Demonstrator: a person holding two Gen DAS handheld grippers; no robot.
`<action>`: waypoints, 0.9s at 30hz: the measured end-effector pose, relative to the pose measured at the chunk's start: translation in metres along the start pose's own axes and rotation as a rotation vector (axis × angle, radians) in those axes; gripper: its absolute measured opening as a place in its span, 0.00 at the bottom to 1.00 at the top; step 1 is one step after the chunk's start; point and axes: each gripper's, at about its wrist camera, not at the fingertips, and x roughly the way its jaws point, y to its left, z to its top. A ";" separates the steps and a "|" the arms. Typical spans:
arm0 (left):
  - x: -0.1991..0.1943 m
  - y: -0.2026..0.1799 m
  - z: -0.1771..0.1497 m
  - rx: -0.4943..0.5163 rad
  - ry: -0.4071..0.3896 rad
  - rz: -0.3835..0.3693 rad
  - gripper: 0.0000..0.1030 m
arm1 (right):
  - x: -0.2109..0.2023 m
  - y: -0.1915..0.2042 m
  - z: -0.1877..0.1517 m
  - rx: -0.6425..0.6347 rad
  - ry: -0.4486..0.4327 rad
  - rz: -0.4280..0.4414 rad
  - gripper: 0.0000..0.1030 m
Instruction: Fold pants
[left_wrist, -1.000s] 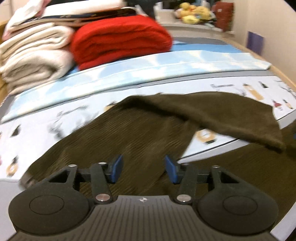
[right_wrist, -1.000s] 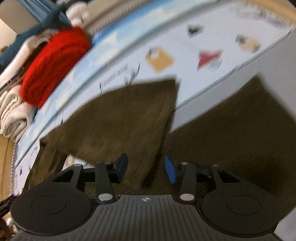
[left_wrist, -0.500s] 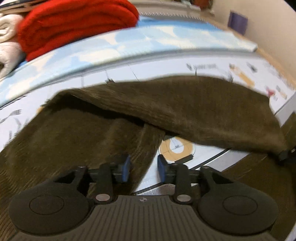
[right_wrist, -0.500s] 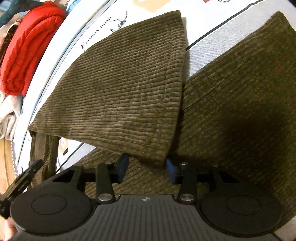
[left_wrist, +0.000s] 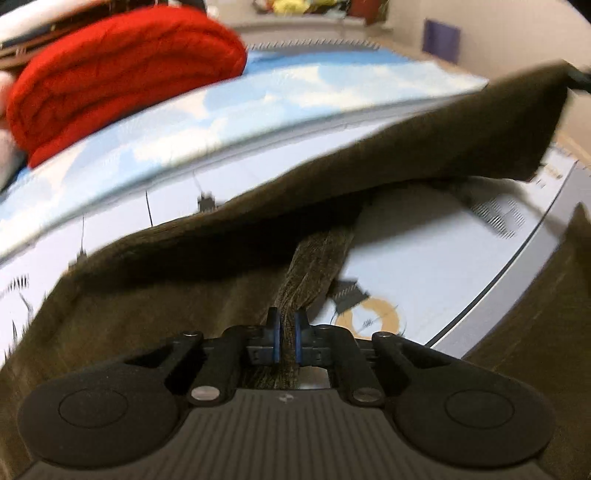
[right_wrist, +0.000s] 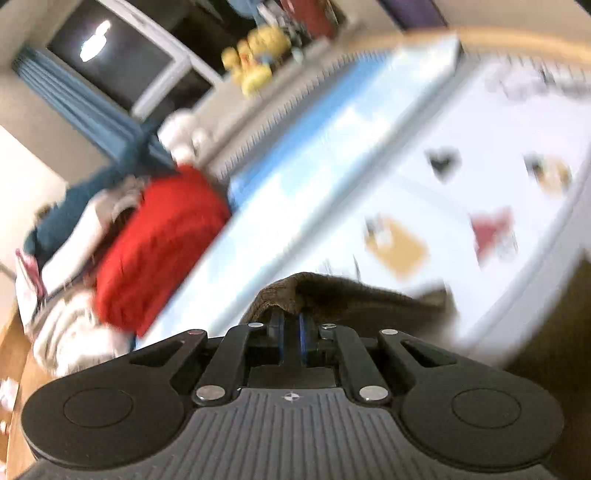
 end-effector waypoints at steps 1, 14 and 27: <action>-0.006 0.003 0.001 0.010 -0.017 -0.018 0.07 | 0.000 0.008 0.016 0.006 -0.032 0.007 0.07; -0.032 -0.010 -0.035 0.232 0.110 -0.477 0.43 | 0.044 0.029 0.118 -0.091 -0.271 -0.319 0.04; -0.022 0.089 -0.026 -0.154 0.207 0.142 0.50 | 0.128 -0.123 -0.034 0.203 0.020 -0.411 0.38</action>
